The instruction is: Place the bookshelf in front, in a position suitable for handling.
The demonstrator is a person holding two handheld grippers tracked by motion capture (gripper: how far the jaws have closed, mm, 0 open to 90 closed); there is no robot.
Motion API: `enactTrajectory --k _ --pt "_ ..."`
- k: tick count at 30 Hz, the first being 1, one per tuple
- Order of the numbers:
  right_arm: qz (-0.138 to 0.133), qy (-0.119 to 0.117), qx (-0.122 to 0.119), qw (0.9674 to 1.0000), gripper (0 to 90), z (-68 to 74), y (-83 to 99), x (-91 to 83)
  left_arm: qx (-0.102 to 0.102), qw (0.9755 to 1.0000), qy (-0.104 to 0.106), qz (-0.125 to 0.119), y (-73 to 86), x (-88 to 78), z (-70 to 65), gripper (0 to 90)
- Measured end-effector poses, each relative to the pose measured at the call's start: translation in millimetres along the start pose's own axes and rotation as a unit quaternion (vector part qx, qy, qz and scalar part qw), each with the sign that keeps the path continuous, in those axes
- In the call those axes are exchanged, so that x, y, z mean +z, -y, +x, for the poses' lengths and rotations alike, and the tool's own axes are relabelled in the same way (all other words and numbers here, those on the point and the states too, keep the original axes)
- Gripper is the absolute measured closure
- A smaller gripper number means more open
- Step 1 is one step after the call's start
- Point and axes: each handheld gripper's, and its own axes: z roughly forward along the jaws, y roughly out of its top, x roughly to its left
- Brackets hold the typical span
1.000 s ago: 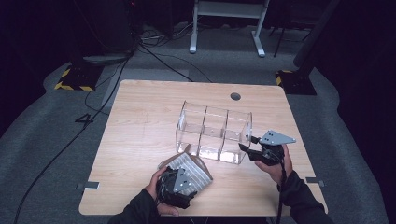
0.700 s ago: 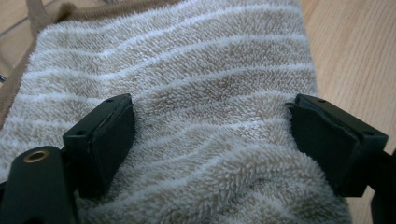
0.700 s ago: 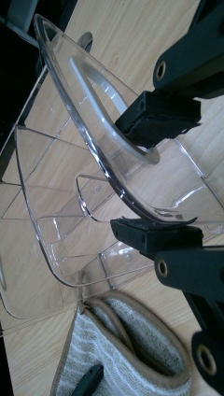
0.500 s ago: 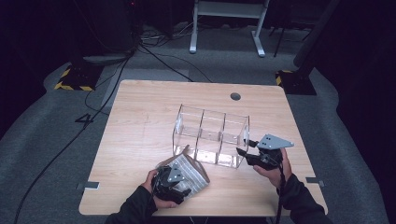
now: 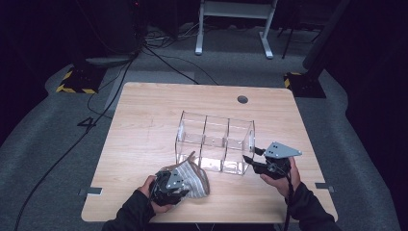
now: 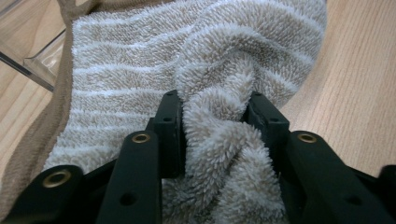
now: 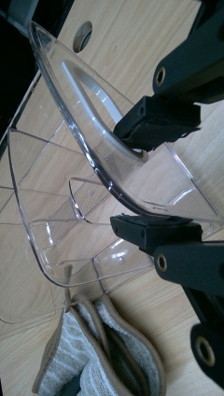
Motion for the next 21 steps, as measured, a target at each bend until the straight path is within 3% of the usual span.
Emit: enactTrajectory --k 8,10,15,18,19,20,21 --pt "0.003 -0.003 -0.006 1.0 56.1 7.9 1.2 -3.7 -0.002 0.9999 -0.014 -0.009 5.9 -11.9 -0.3 70.3" --pt "0.002 -0.004 -0.001 1.0 56.6 8.2 1.9 -4.7 -0.016 0.9991 -0.017 -0.035 6.0 -19.8 -0.3 70.5" --pt "0.0 -0.004 -0.002 1.0 56.8 8.7 2.8 -5.0 -0.011 0.9969 -0.036 -0.07 2.0 -33.8 -3.1 70.6" --pt "-0.001 -0.007 -0.003 1.0 56.9 7.7 3.0 -4.8 -0.021 0.9912 -0.062 -0.115 -5.6 -51.3 0.6 70.8" --pt "0.0 -0.008 -0.003 1.0 57.0 7.6 2.8 -4.9 -0.021 0.9912 -0.062 -0.115 -5.6 -51.3 0.6 70.9" --pt "0.0 -0.008 -0.003 1.0 57.0 7.6 2.8 -4.9 -0.028 0.989 -0.067 -0.129 -7.5 -56.0 2.2 70.9" --pt "0.0 -0.008 -0.003 1.0 57.1 7.7 2.9 -5.2 -0.031 0.9849 -0.081 -0.15 -10.5 -63.7 3.0 70.9"
